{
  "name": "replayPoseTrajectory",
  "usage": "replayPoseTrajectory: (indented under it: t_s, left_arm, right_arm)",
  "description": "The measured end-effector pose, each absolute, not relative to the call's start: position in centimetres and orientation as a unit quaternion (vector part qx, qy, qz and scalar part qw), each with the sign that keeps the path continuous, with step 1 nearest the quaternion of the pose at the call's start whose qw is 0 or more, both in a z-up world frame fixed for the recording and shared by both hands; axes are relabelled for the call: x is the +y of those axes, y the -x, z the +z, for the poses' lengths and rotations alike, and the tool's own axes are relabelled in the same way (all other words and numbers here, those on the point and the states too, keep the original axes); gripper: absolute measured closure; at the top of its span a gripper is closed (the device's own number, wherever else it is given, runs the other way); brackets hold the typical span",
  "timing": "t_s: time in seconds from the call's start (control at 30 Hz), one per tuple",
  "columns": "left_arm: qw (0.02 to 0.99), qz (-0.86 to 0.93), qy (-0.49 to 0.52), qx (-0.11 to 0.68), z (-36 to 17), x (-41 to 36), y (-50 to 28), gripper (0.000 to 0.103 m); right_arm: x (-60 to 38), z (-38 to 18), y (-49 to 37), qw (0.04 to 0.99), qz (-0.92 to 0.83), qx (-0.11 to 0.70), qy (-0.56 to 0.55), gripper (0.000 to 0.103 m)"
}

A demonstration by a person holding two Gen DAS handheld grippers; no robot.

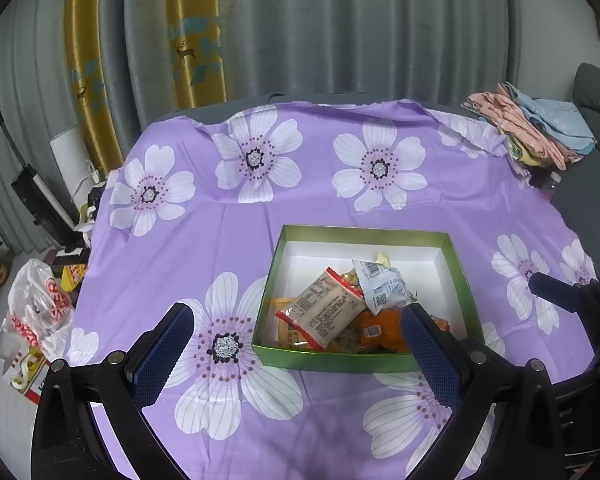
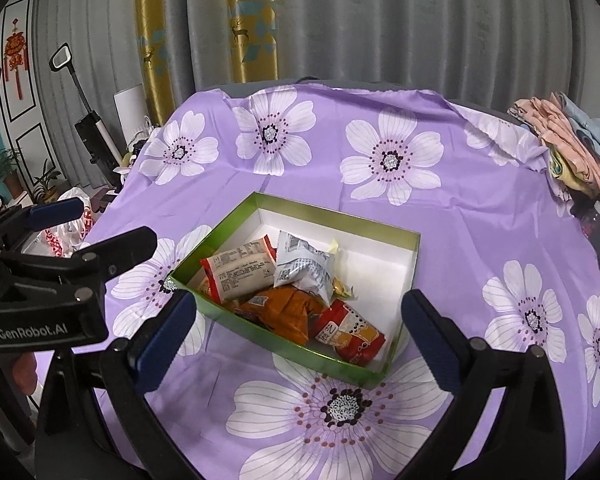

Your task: Organize snacks

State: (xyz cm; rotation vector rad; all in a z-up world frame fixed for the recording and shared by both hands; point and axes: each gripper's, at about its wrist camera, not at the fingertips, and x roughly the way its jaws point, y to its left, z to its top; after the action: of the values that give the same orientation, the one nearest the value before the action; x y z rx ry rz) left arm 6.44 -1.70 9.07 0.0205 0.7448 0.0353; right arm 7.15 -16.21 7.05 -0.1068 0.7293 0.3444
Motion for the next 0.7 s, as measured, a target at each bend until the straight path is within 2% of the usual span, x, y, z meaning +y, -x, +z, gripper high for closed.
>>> replayPoseTrajectory:
  t_s: [0.7]
  left_arm:
    - [0.931, 0.016, -0.008, 0.364, 9.29, -1.59, -6.38, 0.001]
  right_arm:
    - [-16.12, 7.19, -7.04, 0.918, 0.168, 0.355, 0.051, 0.0]
